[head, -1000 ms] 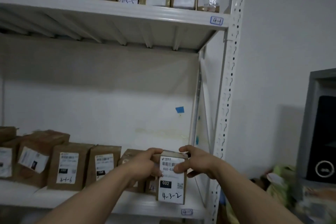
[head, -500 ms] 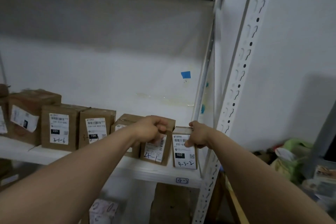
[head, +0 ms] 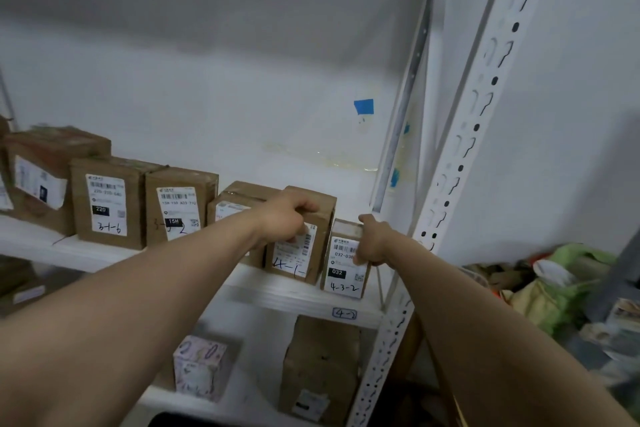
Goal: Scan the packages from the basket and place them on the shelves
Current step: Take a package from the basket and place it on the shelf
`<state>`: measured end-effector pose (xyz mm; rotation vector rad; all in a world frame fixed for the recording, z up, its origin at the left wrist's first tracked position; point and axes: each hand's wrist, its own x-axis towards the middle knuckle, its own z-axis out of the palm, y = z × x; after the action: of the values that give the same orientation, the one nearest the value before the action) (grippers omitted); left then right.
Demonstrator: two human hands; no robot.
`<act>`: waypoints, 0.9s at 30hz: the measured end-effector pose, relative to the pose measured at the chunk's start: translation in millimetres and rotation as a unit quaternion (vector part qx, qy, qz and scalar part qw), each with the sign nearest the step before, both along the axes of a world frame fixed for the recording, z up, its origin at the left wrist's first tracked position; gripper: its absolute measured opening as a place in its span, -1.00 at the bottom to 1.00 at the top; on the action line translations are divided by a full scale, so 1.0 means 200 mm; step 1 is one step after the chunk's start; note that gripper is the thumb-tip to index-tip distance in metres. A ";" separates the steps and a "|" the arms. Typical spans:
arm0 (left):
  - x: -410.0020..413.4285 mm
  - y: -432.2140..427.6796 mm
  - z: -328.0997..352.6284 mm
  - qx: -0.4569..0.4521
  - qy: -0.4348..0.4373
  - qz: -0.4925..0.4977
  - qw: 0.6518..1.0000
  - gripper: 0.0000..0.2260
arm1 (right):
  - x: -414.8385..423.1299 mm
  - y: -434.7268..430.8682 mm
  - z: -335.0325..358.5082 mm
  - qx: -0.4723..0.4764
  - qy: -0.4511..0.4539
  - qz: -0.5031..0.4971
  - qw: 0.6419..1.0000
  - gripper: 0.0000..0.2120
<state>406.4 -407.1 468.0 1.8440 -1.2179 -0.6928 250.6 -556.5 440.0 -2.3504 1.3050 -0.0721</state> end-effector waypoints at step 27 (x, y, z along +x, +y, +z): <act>-0.09 0.48 -0.22 0.009 0.053 -0.013 0.998 -0.75 | -0.08 0.50 -0.05 -0.185 -0.082 -0.013 0.979 -0.70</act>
<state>388.6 -311.7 424.0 1.7862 -1.1719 -0.8088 233.9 -455.5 429.8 -2.5623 1.3335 -0.5504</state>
